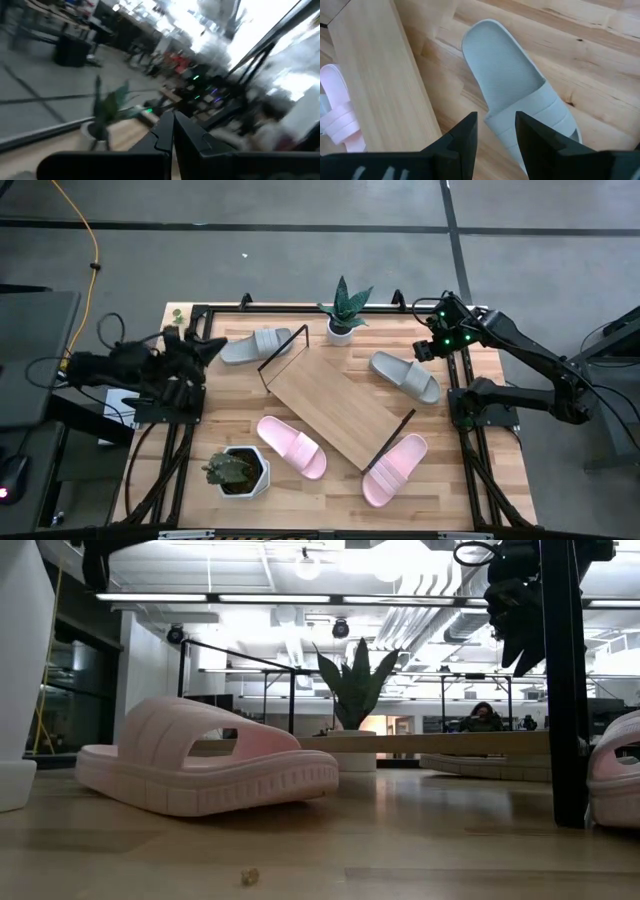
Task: Pick and place slides into the shelf
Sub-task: Put the left gray slide on the shelf
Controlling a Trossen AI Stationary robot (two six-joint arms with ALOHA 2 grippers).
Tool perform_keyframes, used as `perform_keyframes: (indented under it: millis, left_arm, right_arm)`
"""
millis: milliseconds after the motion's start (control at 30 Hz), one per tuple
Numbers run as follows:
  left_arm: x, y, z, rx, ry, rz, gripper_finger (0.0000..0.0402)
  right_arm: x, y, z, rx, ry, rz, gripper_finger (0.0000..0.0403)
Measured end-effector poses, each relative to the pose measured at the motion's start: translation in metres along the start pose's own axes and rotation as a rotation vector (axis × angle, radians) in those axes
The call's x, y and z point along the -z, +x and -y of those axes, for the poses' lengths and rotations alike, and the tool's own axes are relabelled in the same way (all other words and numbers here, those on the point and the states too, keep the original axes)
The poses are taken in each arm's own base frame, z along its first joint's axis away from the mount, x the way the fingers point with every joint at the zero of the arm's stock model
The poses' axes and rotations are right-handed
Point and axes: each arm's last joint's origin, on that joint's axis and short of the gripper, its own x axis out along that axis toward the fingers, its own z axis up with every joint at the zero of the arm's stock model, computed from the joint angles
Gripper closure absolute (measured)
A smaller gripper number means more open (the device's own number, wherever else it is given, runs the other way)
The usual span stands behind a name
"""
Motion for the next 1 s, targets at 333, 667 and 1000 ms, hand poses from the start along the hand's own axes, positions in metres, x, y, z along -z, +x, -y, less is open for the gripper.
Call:
perform_keyframes:
  millis: [333,667,1000]
  left_arm:
    - [-0.038,0.018,0.025,-0.3,0.296,-0.157,0.0399]
    - [-0.059,0.016,0.014,-0.439,0.278,-0.165,0.0399]
    - [-0.058,0.045,-0.008,-0.482,0.295,-0.303,0.0399]
  right_arm:
    - [0.0,0.0,0.0,-0.001,-0.004,0.002,0.0279]
    - [-0.003,0.0,-0.001,-0.013,-0.011,0.027,0.0279]
    - [-0.004,0.0,-0.002,-0.02,-0.004,0.038,0.0279]
